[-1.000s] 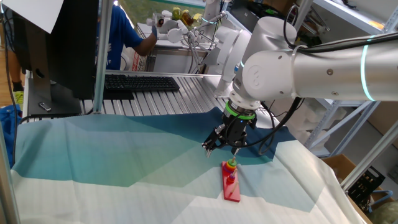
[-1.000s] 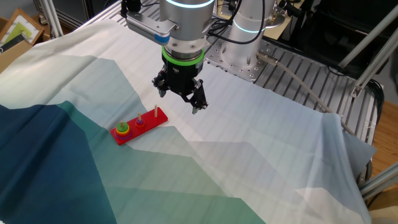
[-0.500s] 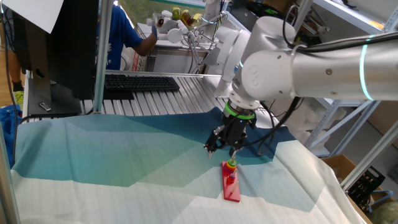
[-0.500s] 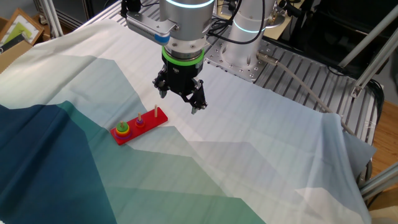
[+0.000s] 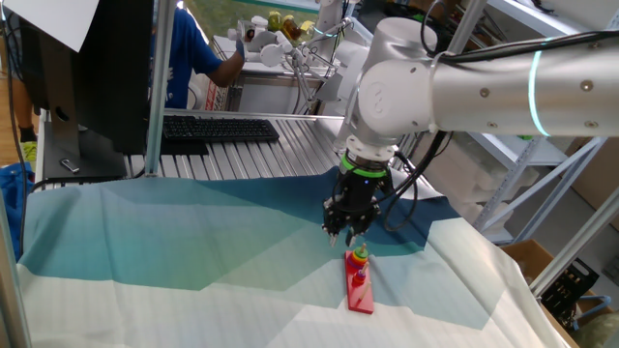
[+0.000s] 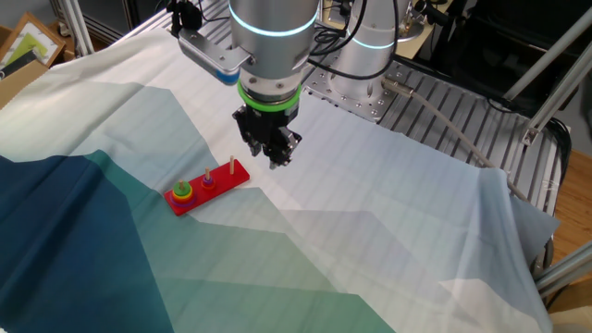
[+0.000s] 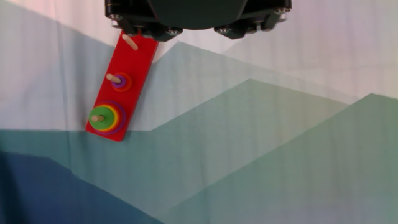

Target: Take out one Hanoi block and throw it aside

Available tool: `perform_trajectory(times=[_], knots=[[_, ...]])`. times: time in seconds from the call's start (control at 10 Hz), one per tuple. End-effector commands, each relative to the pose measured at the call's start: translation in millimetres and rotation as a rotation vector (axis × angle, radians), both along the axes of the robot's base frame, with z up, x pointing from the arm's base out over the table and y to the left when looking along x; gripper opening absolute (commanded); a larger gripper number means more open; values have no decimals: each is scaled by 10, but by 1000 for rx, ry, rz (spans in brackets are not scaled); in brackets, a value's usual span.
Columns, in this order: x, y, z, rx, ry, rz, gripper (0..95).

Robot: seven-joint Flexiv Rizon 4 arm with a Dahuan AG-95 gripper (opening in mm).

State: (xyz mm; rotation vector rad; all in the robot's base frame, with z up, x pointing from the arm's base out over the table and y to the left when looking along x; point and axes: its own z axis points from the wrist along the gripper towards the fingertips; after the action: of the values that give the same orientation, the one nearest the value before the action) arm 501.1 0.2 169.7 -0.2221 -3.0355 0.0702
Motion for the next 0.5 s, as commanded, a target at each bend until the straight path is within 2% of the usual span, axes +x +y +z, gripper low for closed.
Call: perform_trajectory(times=[0.1, 0.5], knots=[[-9, -4, 2, 0, -2, 4, 0], [7, -57, -27, -12, -6, 31, 0]])
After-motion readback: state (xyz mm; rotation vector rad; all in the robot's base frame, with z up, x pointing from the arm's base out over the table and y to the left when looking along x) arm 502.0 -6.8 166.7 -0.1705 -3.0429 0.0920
